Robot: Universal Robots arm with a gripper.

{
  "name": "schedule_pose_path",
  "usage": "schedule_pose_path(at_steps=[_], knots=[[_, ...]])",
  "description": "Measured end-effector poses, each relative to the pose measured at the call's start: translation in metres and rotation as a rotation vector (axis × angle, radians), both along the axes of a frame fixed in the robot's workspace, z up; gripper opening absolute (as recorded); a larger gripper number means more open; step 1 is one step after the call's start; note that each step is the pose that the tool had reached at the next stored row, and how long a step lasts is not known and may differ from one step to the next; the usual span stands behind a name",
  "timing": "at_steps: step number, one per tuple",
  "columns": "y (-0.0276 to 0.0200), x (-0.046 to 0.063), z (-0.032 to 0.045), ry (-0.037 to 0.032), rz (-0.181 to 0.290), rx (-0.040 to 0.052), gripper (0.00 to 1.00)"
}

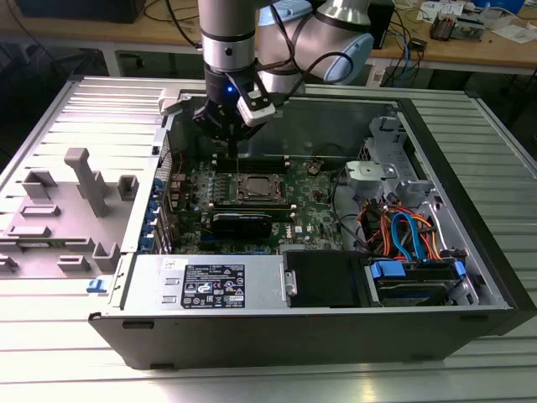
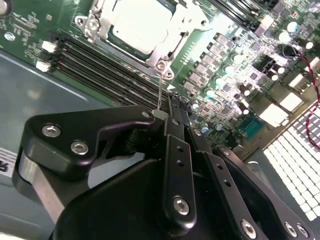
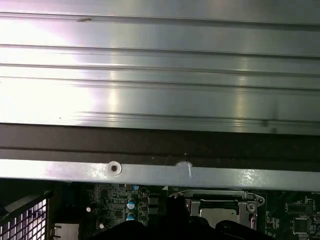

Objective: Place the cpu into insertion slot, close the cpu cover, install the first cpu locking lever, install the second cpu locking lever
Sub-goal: 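Install the first cpu locking lever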

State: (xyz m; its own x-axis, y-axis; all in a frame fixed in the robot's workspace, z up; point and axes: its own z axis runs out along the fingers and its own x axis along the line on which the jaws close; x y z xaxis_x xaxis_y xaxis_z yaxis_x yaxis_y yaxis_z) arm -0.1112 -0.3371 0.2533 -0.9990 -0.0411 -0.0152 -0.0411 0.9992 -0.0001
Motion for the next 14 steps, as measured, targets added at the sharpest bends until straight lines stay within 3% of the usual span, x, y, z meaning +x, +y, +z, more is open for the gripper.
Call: schedule_pose_path(at_steps=[7,14], knots=[[0.0001,0.019,-0.0007,-0.0001,0.000,0.0001,0.11],[0.0003,0.023,-0.0086,-0.0067,0.000,-0.0006,0.11]])
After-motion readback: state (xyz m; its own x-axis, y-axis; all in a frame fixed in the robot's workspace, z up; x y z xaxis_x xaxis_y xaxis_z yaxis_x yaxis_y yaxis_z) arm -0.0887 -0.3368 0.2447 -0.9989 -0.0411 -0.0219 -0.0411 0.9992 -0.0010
